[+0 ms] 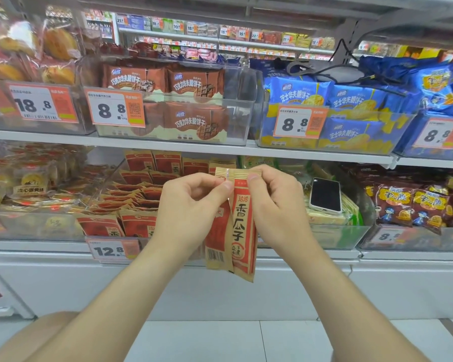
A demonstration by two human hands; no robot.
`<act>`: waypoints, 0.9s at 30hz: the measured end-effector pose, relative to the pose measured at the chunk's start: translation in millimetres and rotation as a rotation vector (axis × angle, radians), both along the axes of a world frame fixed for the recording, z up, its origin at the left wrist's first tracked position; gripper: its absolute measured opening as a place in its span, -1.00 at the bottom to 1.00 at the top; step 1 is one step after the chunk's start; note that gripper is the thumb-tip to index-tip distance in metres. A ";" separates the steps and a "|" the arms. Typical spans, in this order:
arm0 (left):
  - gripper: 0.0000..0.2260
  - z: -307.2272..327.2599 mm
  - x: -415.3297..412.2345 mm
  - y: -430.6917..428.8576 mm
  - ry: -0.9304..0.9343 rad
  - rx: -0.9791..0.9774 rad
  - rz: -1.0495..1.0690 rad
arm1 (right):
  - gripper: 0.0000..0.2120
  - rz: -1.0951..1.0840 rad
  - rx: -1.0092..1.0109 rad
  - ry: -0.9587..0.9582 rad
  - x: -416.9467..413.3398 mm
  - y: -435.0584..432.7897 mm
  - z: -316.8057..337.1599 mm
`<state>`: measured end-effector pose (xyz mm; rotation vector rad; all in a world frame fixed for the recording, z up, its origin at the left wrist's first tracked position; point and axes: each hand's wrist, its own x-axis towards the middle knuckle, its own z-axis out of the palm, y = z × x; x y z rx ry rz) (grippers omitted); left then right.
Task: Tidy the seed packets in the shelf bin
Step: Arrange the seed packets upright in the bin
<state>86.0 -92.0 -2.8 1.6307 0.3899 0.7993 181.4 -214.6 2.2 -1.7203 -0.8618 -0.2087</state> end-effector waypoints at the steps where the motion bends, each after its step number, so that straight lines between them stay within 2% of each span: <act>1: -0.94 1.2 -0.8 -0.4 -0.004 -0.045 -0.029 | -0.69 -0.005 0.011 -0.006 0.0 0.2 -0.6; 4: -0.95 3.4 -2.6 0.1 -0.023 -0.112 -0.079 | -0.71 -0.014 0.045 -0.011 1.1 -0.4 -0.3; 7: -0.98 3.4 -4.0 1.1 -0.032 -0.051 -0.101 | -0.74 0.022 0.059 0.074 2.6 -4.0 2.8; 10: -0.98 2.6 -4.2 2.2 -0.042 -0.015 -0.103 | -0.82 0.088 0.013 0.124 3.6 -7.7 5.4; 14: -0.98 2.5 -4.1 2.8 -0.046 -0.009 -0.082 | -0.79 0.084 -0.058 0.138 6.0 -6.5 5.7; 20: -0.92 1.1 -1.0 3.8 -0.046 -0.162 -0.037 | -0.67 0.156 -0.113 0.246 3.6 -4.7 7.9; 23: -0.90 0.4 0.1 8.3 -0.079 -0.230 0.010 | -0.76 0.270 -0.113 0.329 3.6 -5.2 6.5; 27: -0.77 1.3 2.1 17.9 -0.203 -0.337 0.131 | -0.87 0.323 -0.262 0.330 7.1 -11.1 3.1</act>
